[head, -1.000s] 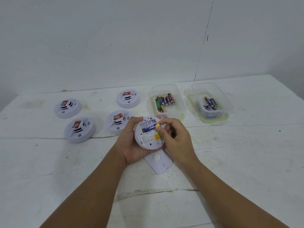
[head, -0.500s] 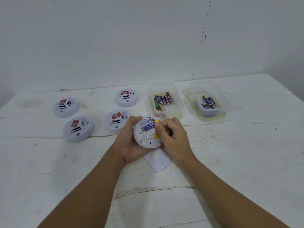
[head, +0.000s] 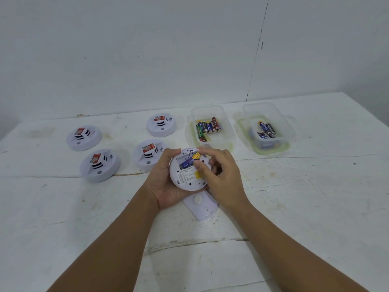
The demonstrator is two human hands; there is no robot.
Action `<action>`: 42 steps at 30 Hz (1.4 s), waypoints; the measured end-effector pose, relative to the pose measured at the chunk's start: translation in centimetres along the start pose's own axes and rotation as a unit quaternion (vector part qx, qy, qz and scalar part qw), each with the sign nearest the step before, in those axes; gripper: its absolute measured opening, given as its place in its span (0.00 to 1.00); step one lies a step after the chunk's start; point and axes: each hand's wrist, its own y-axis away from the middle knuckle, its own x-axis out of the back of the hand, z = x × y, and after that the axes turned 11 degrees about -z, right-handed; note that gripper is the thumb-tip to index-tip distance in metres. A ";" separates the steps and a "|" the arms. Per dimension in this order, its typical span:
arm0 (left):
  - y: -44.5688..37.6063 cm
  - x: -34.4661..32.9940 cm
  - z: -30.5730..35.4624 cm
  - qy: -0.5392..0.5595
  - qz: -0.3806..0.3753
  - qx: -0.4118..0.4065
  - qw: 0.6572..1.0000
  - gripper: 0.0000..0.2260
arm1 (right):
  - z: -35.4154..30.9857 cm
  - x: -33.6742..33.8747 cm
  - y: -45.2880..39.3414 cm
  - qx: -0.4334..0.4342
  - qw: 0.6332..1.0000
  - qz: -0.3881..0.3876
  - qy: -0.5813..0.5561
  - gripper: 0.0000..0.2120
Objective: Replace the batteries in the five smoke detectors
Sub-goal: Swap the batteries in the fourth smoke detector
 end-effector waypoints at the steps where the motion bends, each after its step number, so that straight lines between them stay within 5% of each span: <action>1: 0.0 0.0 0.0 -0.003 -0.002 0.000 1.000 0.22 | 0.1 0.0 0.0 0.000 1.000 0.002 -0.001 0.15; 22: -0.2 -0.2 0.0 -0.003 -0.008 -0.008 1.000 0.24 | 1.5 0.1 -0.2 -0.042 0.997 -0.016 -0.062 0.10; 31: -0.1 -0.1 0.4 0.013 0.015 0.016 1.000 0.28 | 0.2 -0.5 0.4 0.036 0.998 0.025 0.046 0.05; 42: 0.1 -0.3 0.2 -0.003 0.051 0.011 0.999 0.22 | 0.2 -1.0 0.9 0.097 0.984 0.019 0.148 0.06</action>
